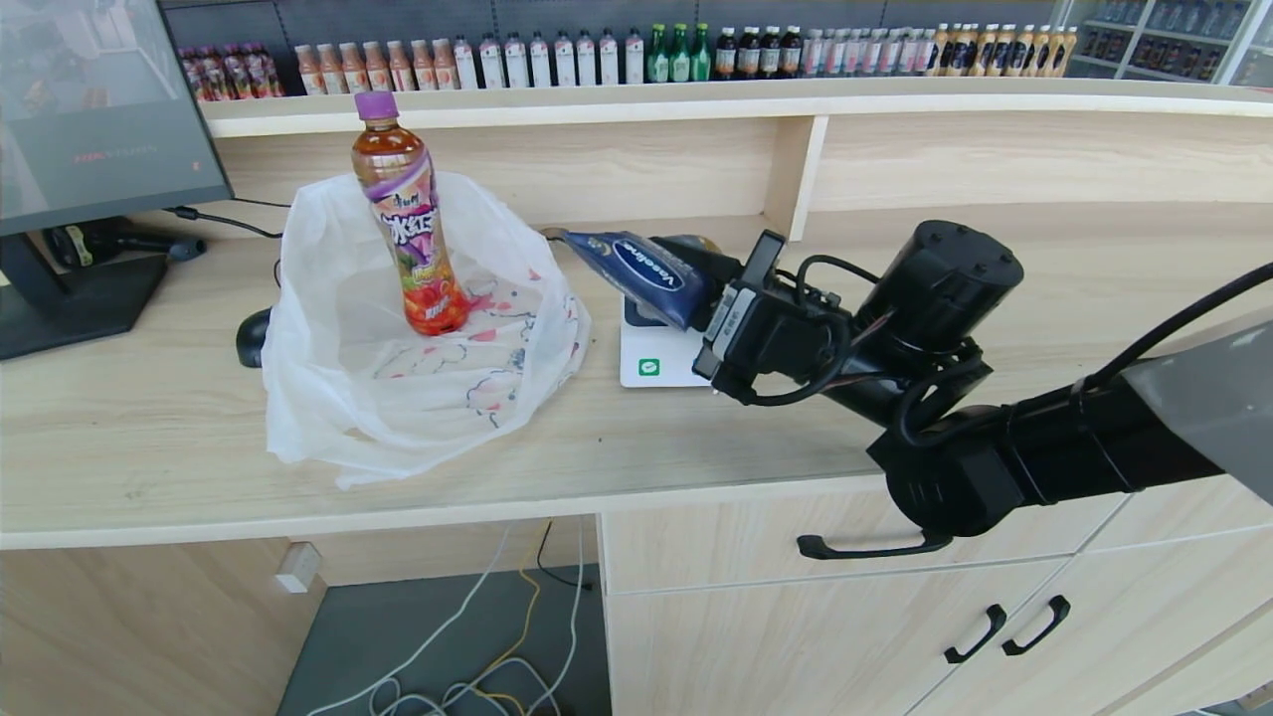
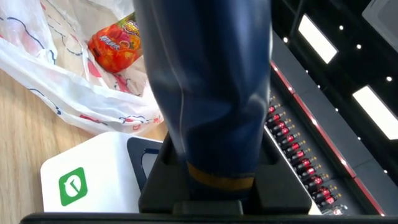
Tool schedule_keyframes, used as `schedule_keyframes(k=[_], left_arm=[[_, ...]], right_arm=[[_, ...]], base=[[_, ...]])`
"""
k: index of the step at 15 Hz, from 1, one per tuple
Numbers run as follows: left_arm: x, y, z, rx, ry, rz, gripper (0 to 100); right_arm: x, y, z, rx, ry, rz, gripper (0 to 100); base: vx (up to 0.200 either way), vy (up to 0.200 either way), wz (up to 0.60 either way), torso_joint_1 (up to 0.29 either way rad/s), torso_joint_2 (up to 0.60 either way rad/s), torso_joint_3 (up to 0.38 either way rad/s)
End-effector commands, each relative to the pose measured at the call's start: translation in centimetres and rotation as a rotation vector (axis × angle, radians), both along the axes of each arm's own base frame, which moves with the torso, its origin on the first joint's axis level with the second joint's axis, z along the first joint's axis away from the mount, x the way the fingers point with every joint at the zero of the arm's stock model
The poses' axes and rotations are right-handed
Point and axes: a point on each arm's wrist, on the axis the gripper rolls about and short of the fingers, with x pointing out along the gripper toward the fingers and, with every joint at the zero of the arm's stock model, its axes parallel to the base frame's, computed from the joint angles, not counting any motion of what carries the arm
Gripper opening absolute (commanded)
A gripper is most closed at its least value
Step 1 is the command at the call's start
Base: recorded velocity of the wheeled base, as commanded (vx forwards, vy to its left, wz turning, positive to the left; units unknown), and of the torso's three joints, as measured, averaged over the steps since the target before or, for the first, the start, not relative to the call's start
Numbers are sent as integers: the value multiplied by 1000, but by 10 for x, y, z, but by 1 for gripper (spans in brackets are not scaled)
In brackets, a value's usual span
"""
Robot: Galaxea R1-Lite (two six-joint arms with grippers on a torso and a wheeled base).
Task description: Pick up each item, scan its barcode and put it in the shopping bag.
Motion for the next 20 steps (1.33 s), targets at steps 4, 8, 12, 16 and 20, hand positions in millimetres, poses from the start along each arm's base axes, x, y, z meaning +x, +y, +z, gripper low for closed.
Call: schedule_keyframes(k=[4, 8, 12, 16, 20], left_arm=[[0, 0, 0, 0, 0, 0, 100], [0, 0, 0, 0, 0, 0, 100], [0, 0, 0, 0, 0, 0, 100], [0, 0, 0, 0, 0, 0, 100], [0, 0, 0, 0, 0, 0, 100]], right_arm=[[-8, -5, 18, 31, -26, 7, 0], [-27, -17, 51, 126, 11, 26, 0], [-53, -38, 91, 255, 27, 57, 0], [-76, -55, 115, 403, 142, 132, 0], [-91, -68, 117, 504, 248, 213, 0]], base=[[0, 0, 0, 0, 0, 0], [0, 0, 0, 0, 0, 0], [0, 0, 0, 0, 0, 0], [0, 0, 0, 0, 0, 0], [0, 0, 0, 0, 0, 0]])
